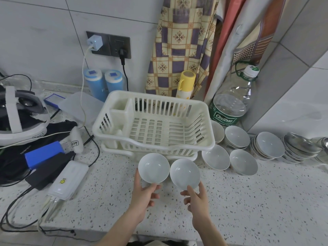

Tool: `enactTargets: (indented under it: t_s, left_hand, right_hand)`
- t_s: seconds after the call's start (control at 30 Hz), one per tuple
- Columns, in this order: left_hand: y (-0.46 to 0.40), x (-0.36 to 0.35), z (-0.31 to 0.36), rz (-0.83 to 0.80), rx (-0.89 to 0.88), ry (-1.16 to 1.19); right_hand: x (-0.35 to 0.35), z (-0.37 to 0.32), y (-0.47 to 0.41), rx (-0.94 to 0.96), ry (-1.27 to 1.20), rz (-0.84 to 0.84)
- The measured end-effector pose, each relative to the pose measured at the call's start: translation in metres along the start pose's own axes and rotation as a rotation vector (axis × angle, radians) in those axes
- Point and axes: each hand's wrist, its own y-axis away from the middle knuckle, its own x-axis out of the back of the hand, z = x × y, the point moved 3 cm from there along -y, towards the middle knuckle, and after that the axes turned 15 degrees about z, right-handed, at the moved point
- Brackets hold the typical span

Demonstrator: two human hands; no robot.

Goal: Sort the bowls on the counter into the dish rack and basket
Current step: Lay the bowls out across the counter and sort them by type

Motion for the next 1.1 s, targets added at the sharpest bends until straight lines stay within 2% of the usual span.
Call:
enactTargets:
  t_s: [0.4,0.57,0.77,0.9,1.1]
  left_hand:
    - [0.001,-0.003,-0.001,0.102,0.021,-0.007]
    - [0.008,-0.009,-0.001,0.243,-0.050,0.075]
    - [0.019,-0.030,0.016,0.370,-0.177,0.237]
    - [0.038,-0.060,0.017,0.355,-0.216,0.261]
    - [0.064,-0.136,0.008,0.186,-0.249,0.149]
  right_hand:
    - [0.009,-0.005,-0.006,-0.027,0.109,-0.108]
    - [0.022,-0.012,-0.010,-0.003,0.196,-0.155]
    - [0.060,-0.027,-0.028,0.025,0.146,-0.102]
    - [0.091,-0.047,-0.045,0.038,0.088,-0.057]
    - [0.140,-0.083,-0.082,0.059,-0.011,0.020]
